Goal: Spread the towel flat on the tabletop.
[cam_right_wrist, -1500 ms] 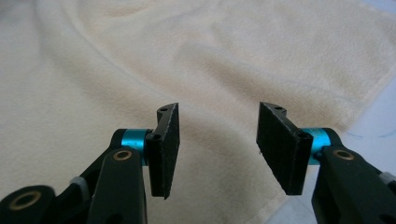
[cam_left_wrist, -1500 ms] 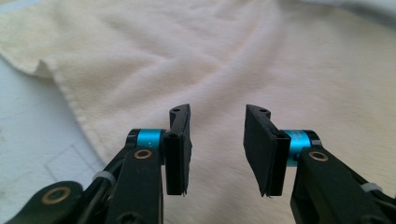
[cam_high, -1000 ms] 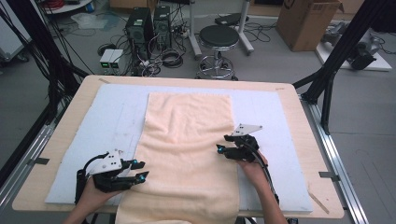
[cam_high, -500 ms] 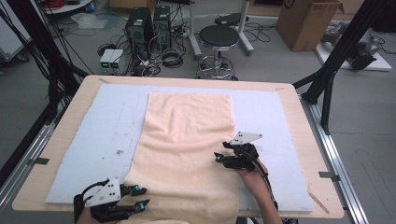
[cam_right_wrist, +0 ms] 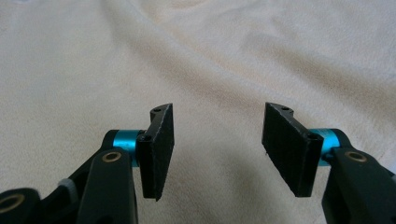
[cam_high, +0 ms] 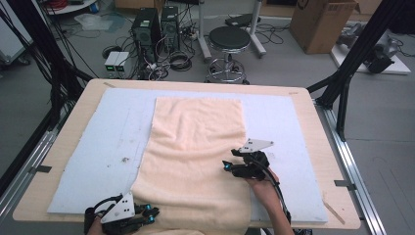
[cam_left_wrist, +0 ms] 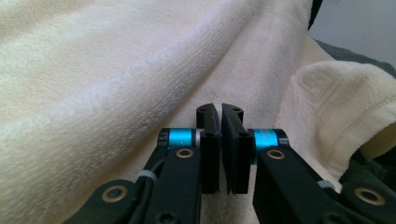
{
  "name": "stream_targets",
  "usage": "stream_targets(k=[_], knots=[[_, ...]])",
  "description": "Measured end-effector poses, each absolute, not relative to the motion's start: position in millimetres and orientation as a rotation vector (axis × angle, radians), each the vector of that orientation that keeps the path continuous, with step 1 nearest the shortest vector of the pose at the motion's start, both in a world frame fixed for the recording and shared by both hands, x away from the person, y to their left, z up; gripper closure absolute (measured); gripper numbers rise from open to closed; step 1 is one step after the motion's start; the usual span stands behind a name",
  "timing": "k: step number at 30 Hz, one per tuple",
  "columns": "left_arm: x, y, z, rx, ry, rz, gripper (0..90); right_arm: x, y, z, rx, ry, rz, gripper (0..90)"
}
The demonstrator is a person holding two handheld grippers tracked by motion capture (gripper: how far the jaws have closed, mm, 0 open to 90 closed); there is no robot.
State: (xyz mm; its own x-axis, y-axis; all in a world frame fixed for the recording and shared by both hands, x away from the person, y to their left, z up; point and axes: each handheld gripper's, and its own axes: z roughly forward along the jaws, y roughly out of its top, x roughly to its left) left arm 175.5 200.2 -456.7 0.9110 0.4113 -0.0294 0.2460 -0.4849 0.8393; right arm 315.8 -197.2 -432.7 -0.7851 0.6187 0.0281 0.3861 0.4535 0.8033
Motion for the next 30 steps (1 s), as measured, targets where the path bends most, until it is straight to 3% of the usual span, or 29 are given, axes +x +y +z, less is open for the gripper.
stream_targets(k=[5, 8, 16, 30], knots=[[162.9, 199.6, -459.6, 2.208, 0.372, 0.104, 87.1, 315.0, -198.0, -431.8, 0.853, 2.436, 1.238, 43.3], [160.5, 204.0, -448.7, 2.107, 0.357, 0.088, 86.3, 313.6, -199.3, -429.8, 0.849, 2.430, 1.238, 43.3], [188.2, 203.4, -434.5, 2.005, 0.452, 0.166, 70.3, 314.9, -197.3, -431.6, 0.843, 2.449, 1.234, 42.9], [245.7, 207.3, -428.4, 1.942, 0.660, 0.261, 59.5, 317.5, -192.9, -439.1, 0.850, 2.503, 1.156, 42.3]])
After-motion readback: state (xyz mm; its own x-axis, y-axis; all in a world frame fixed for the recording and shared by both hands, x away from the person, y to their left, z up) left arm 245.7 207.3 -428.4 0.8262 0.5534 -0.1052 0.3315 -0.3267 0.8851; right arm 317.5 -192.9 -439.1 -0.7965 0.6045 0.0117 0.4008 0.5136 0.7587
